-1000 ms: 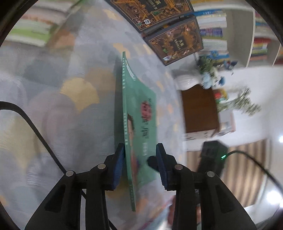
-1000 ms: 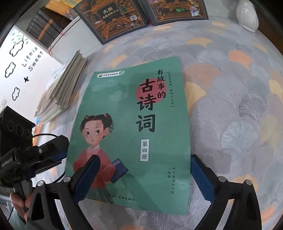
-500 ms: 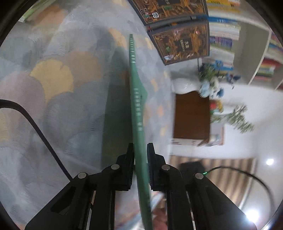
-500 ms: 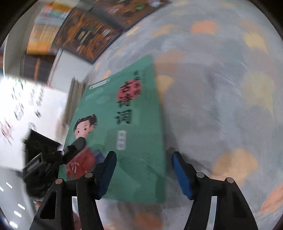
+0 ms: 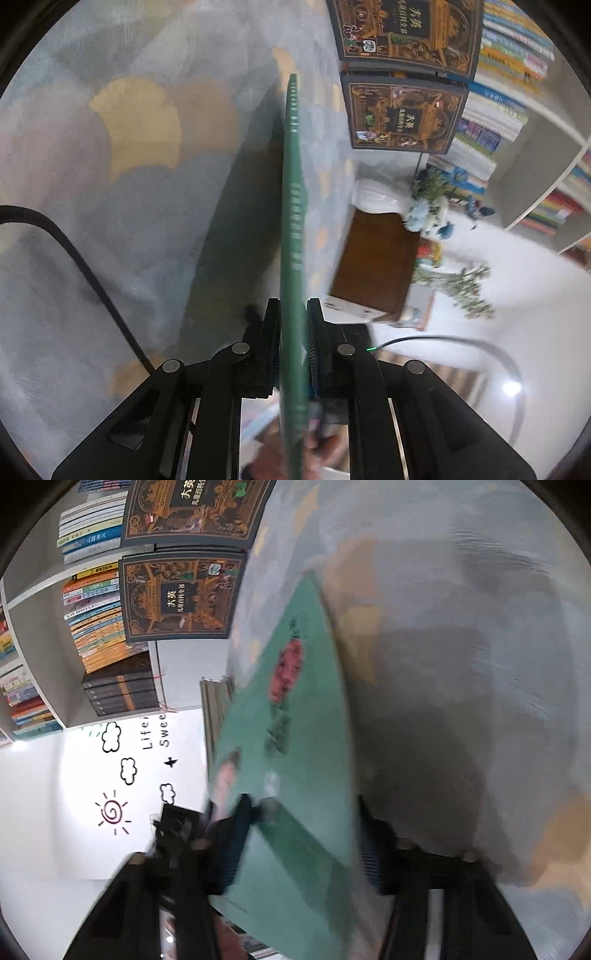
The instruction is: Organize books
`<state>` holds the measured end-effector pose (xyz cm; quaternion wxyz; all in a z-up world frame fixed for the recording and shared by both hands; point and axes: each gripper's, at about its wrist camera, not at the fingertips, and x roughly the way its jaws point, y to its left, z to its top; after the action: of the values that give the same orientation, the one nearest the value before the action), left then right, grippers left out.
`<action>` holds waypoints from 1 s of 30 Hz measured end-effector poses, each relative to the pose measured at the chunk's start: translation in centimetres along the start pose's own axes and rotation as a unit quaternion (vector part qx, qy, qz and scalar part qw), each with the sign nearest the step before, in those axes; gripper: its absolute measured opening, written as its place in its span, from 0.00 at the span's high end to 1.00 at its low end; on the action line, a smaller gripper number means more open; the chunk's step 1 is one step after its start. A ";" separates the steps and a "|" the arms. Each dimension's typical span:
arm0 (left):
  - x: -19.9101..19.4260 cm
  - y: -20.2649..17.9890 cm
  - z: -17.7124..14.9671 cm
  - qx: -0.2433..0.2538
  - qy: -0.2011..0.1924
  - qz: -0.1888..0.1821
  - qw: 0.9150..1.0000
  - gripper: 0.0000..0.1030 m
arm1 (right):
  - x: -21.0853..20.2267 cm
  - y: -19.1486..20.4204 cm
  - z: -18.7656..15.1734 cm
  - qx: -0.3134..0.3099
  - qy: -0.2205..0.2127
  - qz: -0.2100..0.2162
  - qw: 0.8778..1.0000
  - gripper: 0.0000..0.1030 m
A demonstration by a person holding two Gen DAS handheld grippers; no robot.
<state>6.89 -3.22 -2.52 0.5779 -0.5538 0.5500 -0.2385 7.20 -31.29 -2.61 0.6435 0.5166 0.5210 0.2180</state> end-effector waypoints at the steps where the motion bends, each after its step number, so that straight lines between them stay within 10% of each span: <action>1: -0.1 -0.3 0.0 0.013 -0.004 0.013 1.000 0.91 | 0.0 0.7 0.1 -0.019 -0.006 -0.016 1.000 0.68; 7: -0.8 -2.7 -1.2 0.135 -0.022 0.125 0.983 0.91 | 0.0 5.3 -1.5 -0.170 -0.016 -0.148 0.974 0.72; 16: -2.0 -5.3 -4.6 0.262 -0.026 0.164 0.951 0.89 | -0.4 9.8 -6.3 -0.321 -0.043 -0.262 0.909 0.72; 30: -14.1 -11.3 -2.0 0.316 -0.138 0.116 0.931 0.88 | 4.7 22.2 -7.0 -0.408 -0.047 -0.184 0.893 0.71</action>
<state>4.93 5.44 13.31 0.8168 -0.3021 0.4218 -0.2522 8.32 -16.13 15.70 0.8501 0.1131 0.4409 0.2648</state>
